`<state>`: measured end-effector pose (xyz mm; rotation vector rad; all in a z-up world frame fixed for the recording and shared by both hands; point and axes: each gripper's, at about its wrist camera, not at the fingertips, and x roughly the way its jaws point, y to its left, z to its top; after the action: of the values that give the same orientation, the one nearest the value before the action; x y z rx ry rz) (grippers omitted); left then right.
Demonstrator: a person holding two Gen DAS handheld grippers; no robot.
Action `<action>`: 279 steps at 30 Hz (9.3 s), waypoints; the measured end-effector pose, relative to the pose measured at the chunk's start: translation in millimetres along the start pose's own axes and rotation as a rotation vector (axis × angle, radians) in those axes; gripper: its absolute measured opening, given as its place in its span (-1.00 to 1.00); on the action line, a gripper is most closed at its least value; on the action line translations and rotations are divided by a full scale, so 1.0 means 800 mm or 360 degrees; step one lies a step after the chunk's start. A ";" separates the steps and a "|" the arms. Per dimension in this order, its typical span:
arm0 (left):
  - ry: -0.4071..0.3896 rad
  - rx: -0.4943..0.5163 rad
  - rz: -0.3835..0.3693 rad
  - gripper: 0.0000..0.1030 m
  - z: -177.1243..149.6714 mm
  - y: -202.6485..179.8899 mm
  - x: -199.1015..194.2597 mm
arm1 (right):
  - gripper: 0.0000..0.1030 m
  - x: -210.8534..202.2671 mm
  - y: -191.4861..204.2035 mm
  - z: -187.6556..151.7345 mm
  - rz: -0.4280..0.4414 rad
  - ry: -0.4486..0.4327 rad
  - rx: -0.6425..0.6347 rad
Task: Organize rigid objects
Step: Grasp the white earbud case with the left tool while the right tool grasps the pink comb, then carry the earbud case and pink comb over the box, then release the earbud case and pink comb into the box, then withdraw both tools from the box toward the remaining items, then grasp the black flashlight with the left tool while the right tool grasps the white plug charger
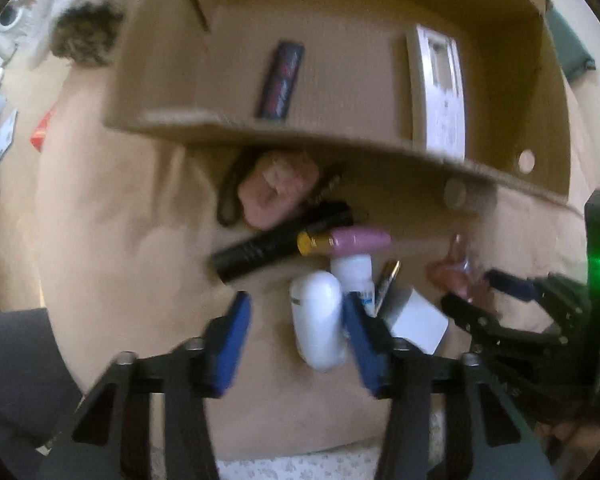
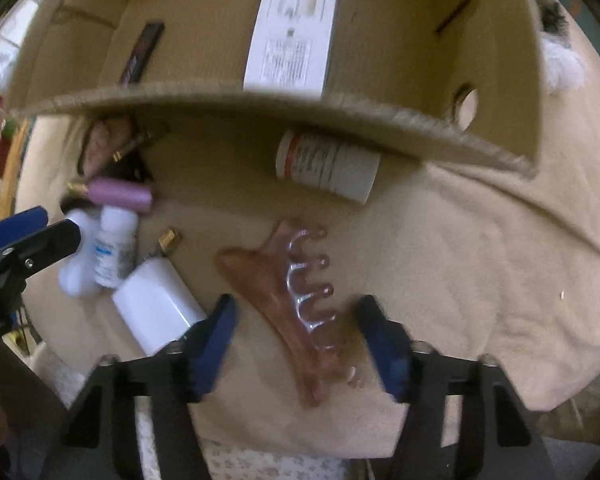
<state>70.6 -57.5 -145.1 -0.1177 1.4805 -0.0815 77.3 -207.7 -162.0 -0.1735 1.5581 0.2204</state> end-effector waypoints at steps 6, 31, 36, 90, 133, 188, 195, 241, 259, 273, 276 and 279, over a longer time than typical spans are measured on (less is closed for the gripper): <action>0.0057 0.0054 -0.0014 -0.64 0.000 -0.007 0.015 | -0.04 0.003 0.014 0.003 -0.0038 -0.0015 -0.0062; 0.0084 -0.0007 0.0172 -0.64 0.026 0.040 0.048 | -0.38 0.003 0.014 0.005 -0.0005 -0.0144 0.0008; 0.0048 -0.0043 0.0128 -0.64 0.002 0.058 0.022 | -0.40 -0.012 0.005 -0.012 0.0110 -0.0199 0.0037; -0.0574 0.0079 0.0245 -0.64 0.129 -0.003 -0.138 | -0.40 -0.204 -0.051 0.076 0.0357 -0.0989 0.0161; -0.0414 0.0167 0.0285 -0.63 0.139 -0.015 -0.034 | -0.38 -0.069 -0.021 0.151 0.0335 -0.0554 0.0165; -0.0579 -0.0028 0.0206 0.19 0.075 0.029 -0.132 | 0.55 -0.186 -0.059 0.040 0.0485 -0.1034 0.0261; -0.0566 -0.0145 0.0179 0.19 0.038 0.055 -0.126 | 0.55 -0.177 -0.065 0.000 0.0488 -0.0987 0.0329; -0.0020 -0.0532 0.0083 0.69 0.060 0.023 0.042 | 0.55 -0.092 -0.048 0.007 0.0485 -0.0516 0.0323; 0.0015 -0.0272 0.0190 0.67 0.059 -0.021 0.057 | 0.55 -0.070 -0.045 0.010 0.0429 -0.0384 0.0320; -0.0039 -0.0102 0.0347 0.67 0.039 0.009 -0.006 | 0.55 -0.035 0.061 -0.019 0.0365 -0.0100 -0.0345; -0.0075 -0.0059 0.0369 0.67 0.035 0.010 -0.020 | 0.55 -0.024 0.083 -0.023 0.0209 -0.0084 -0.0462; -0.0100 -0.0026 0.0373 0.67 0.028 0.012 -0.021 | 0.55 -0.015 0.094 -0.023 0.0098 -0.0067 -0.0535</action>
<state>91.7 -45.0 -127.6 0.0401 1.4227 0.1228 41.0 -140.1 -148.1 -0.3817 1.4774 0.5318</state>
